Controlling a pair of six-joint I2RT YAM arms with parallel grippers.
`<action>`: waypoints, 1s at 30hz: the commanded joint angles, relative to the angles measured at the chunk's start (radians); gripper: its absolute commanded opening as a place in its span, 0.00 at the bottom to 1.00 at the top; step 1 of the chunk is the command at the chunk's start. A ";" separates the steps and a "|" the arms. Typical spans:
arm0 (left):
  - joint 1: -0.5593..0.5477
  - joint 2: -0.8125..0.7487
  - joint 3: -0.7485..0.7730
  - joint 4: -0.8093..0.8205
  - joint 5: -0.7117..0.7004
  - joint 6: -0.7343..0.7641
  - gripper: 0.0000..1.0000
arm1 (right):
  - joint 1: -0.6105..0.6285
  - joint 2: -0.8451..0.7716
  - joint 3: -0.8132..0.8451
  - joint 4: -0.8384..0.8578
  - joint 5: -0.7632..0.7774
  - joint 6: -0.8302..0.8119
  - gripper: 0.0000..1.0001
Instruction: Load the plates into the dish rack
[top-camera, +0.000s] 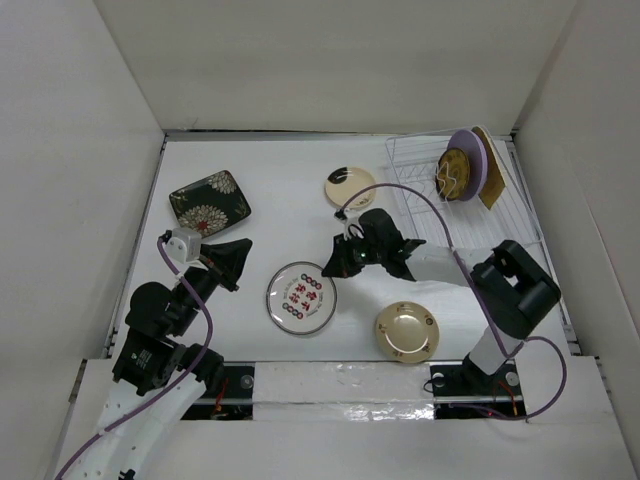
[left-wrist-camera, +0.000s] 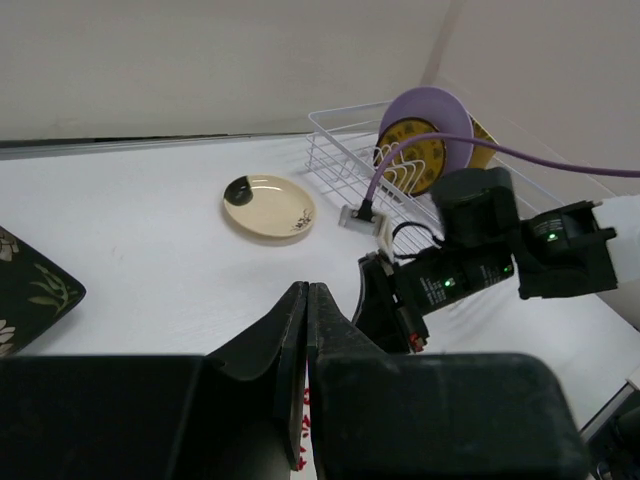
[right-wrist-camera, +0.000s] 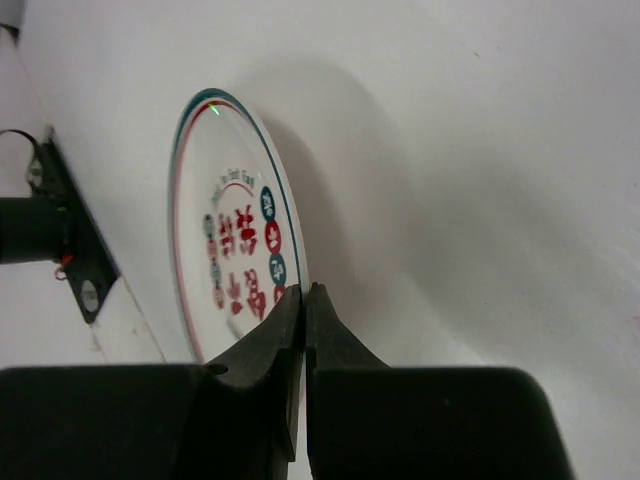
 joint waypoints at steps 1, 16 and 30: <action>-0.006 -0.001 0.036 0.033 -0.008 0.004 0.00 | 0.009 -0.150 0.004 0.158 0.035 0.050 0.00; -0.006 -0.025 0.034 0.039 0.011 0.005 0.00 | -0.419 -0.643 0.102 -0.055 0.812 -0.015 0.00; -0.006 -0.027 0.031 0.048 0.042 0.001 0.00 | -0.574 -0.329 0.185 0.428 1.080 -0.604 0.00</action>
